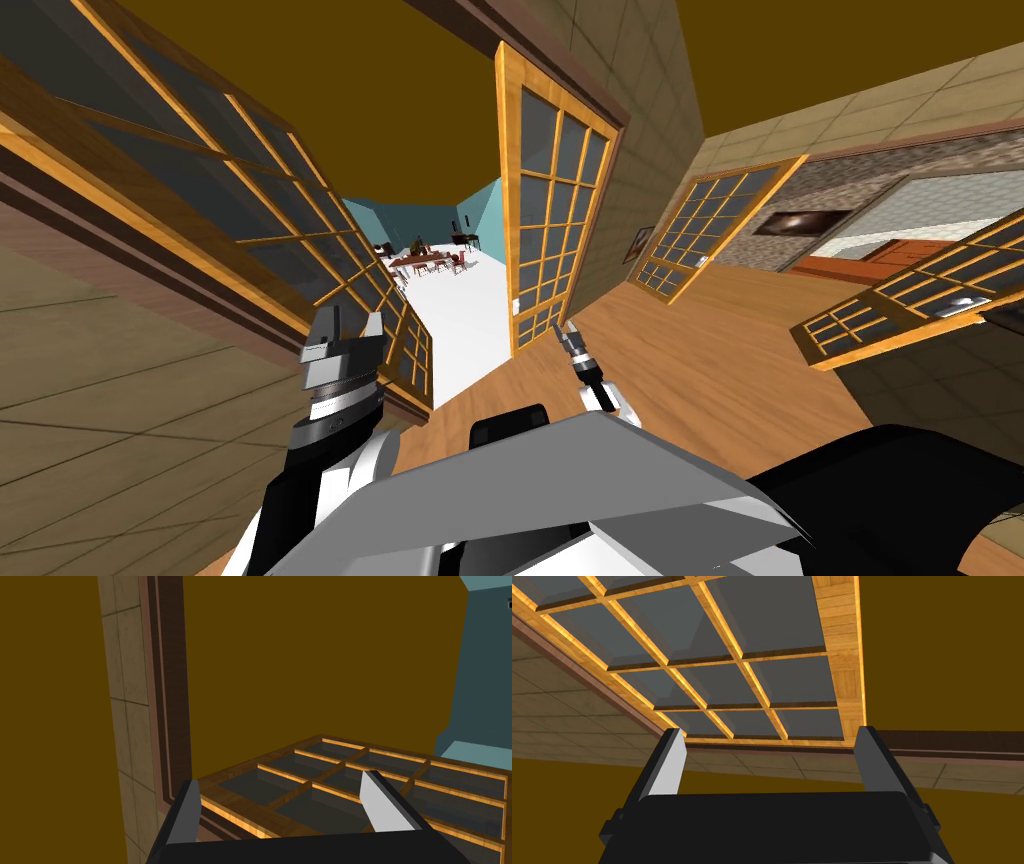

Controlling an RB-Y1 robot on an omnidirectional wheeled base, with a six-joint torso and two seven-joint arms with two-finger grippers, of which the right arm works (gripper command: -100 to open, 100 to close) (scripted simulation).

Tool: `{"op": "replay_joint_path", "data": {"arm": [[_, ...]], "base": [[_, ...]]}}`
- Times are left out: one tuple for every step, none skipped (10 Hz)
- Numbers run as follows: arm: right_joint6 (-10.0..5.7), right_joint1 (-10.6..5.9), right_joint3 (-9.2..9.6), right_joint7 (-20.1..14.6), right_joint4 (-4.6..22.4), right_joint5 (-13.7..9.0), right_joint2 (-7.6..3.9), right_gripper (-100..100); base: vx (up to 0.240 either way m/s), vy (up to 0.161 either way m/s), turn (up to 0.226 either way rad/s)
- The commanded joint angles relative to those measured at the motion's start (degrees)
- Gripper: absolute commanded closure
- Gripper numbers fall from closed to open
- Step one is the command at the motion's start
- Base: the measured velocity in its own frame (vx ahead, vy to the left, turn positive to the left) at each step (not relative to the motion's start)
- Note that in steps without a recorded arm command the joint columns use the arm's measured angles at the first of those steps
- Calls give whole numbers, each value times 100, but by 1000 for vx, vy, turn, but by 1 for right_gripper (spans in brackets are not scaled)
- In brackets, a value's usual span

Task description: Push the door open

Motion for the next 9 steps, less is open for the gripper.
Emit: {"op": "replay_joint_path", "data": {"arm": [[-41, -78, -60, 215, 248, 155, 42, -100], [-71, -118, -106, 328, 398, 242, 54, -100], [-100, -157, -149, 436, 542, 324, 71, -100], [-128, -195, -192, 542, 684, 405, 90, -100], [-157, -233, -235, 649, 825, 486, 108, -100], [-185, -271, -278, 755, 967, 568, 127, -100], [-213, -308, -319, 859, 1104, 646, 147, -100], [-238, -343, -358, 955, 1232, 720, 171, -100], [-264, -377, -397, 1051, 1361, 794, 195, -100]], "base": [[84, -52, 149], [86, -57, 174], [90, -43, 150], [82, -50, 127], [79, -48, 161], [73, -49, 134], [92, -58, 120], [96, -59, 126], [72, -49, 146]]}}
